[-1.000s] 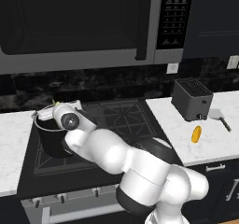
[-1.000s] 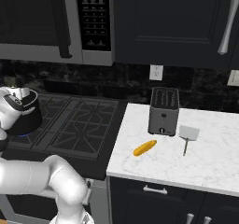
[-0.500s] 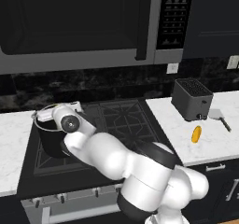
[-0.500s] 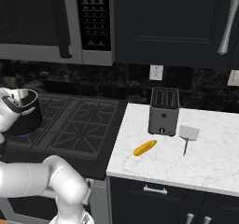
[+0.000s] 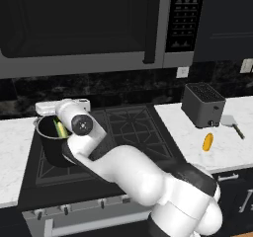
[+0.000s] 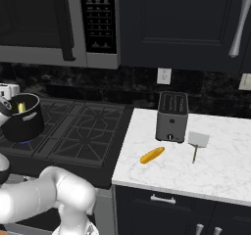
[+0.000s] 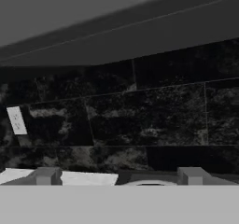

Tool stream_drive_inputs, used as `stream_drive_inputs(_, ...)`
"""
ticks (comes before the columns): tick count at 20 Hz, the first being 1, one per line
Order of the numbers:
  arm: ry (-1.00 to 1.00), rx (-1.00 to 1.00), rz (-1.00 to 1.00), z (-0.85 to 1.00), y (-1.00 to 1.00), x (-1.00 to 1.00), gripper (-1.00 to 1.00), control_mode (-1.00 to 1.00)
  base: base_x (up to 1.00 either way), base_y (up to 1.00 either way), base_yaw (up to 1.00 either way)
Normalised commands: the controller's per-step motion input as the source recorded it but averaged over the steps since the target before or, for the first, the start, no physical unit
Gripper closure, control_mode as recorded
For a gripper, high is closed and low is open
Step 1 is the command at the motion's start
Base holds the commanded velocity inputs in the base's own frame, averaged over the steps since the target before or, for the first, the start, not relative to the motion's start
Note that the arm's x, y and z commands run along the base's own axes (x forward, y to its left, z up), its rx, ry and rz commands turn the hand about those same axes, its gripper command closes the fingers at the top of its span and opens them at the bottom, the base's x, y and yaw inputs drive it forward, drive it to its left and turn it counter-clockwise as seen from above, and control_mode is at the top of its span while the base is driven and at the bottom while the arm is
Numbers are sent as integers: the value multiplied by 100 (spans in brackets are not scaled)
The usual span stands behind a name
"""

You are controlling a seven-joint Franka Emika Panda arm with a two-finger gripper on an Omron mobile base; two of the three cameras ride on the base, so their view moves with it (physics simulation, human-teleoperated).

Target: Put the corn and corn in the pot. Retrieve the spatula and lightly stir the vegetables in the pot.

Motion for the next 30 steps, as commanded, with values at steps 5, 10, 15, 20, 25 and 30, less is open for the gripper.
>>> stream_drive_inputs(5,26,26,-3,82,-44,-84,-100,-100,0,0,0)
stream_drive_inputs(10,43,22,-4,42,-72,-79,-100,-100,0,0,0)
stream_drive_inputs(15,49,8,-6,-1,-95,-70,-100,-100,0,0,0)
stream_drive_inputs(20,42,0,-10,-39,-100,-38,-100,-100,0,0,0)
stream_drive_inputs(25,33,0,-20,-53,-100,-6,-100,-100,0,0,0)
stream_drive_inputs(30,23,-2,-18,-48,-100,0,-100,-100,0,0,0)
